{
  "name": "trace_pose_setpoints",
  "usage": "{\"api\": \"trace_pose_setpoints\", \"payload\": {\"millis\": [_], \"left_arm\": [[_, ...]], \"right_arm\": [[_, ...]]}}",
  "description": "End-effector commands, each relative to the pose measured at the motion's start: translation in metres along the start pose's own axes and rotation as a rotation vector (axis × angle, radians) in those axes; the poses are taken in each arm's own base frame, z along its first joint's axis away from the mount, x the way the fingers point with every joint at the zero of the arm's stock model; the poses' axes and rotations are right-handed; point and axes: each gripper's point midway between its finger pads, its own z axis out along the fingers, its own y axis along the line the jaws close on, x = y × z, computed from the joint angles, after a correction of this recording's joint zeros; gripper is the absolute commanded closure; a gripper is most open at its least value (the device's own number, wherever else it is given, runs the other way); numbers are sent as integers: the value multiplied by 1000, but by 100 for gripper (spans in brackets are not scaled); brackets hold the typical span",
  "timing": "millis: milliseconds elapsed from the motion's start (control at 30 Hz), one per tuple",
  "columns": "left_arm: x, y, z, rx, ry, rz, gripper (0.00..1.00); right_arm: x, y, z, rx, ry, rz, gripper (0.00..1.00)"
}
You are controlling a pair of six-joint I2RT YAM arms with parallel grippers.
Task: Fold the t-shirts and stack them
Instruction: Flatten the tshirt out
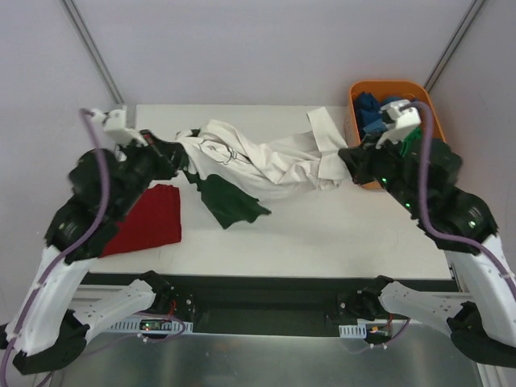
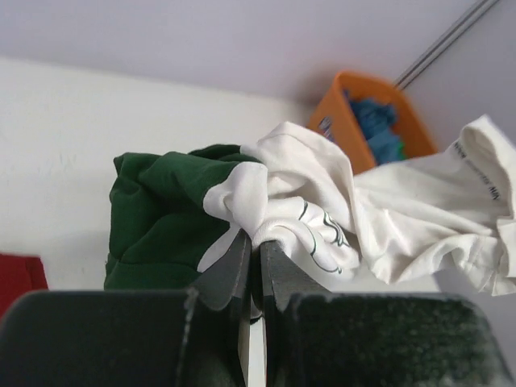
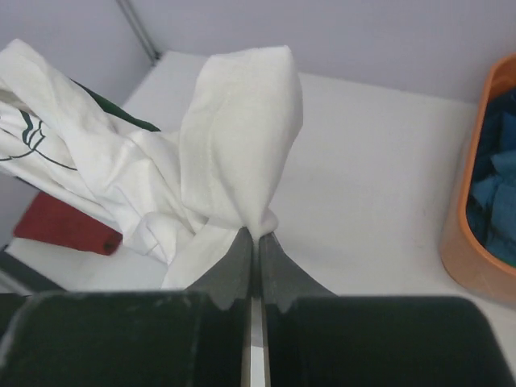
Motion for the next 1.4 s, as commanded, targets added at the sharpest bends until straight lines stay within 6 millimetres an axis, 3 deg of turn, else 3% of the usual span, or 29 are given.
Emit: {"api": "trace_pose_setpoints", "payload": {"millis": [0,100,167,200,267,300,367,400,467,500,567,600,633,667,700,733,767,800,833,867,900,933,1067,1200,1367], "left_arm": [[-66,-24,-58,150,-207,16,100],[-89,-38,-99,262,-293,19,100],[-98,-42,-115,300,-334,30,100],[-105,-41,-127,314,-374,26,100],[-108,-37,-132,302,-407,20,100],[-111,-35,-136,299,-427,11,100],[-108,-29,-127,266,-435,-4,100],[-104,-26,-117,242,-422,-7,100],[-92,-11,-89,137,-391,-13,100],[-82,-3,-66,72,-351,-8,100],[-57,24,-28,-97,-293,-8,95],[-43,51,-2,-270,-270,9,94],[-21,70,17,-379,-230,29,94],[-7,87,32,-464,-198,50,91],[23,95,62,-490,-95,83,81],[49,104,79,-495,-16,73,49],[60,126,92,-537,29,38,30],[92,137,113,-544,147,21,6],[106,135,125,-500,224,-48,1],[115,138,131,-498,281,-77,1],[135,152,135,-542,376,-89,1],[131,147,141,-523,389,-95,1],[151,147,138,-512,449,-115,1],[185,144,116,-474,535,-170,1],[238,131,77,-390,682,-276,1]], "right_arm": [[-40,28,-53,-211,-125,-7,99],[-58,44,-86,-330,-189,11,99],[-66,48,-102,-371,-224,21,99],[-68,49,-107,-381,-235,45,99],[-73,48,-113,-387,-271,72,99],[-67,47,-108,-376,-260,83,99],[-60,40,-101,-333,-250,92,99],[-57,27,-93,-253,-243,134,99],[-30,12,-69,-139,-153,168,99],[-21,-7,-59,-21,-137,179,99],[19,-31,-34,144,-20,182,99],[30,-59,-29,314,-13,186,99],[48,-74,-25,410,38,171,99],[81,-87,-9,507,123,167,99],[97,-104,-4,595,165,177,99],[117,-112,4,625,229,185,87],[151,-111,22,610,358,200,77],[163,-127,28,646,407,241,62],[179,-130,42,647,488,241,32],[185,-133,47,647,529,240,24],[178,-135,50,650,537,224,20],[181,-137,49,661,574,205,13],[184,-127,57,579,585,154,5],[206,-100,63,391,600,193,4],[252,-55,62,187,695,164,2]]}}
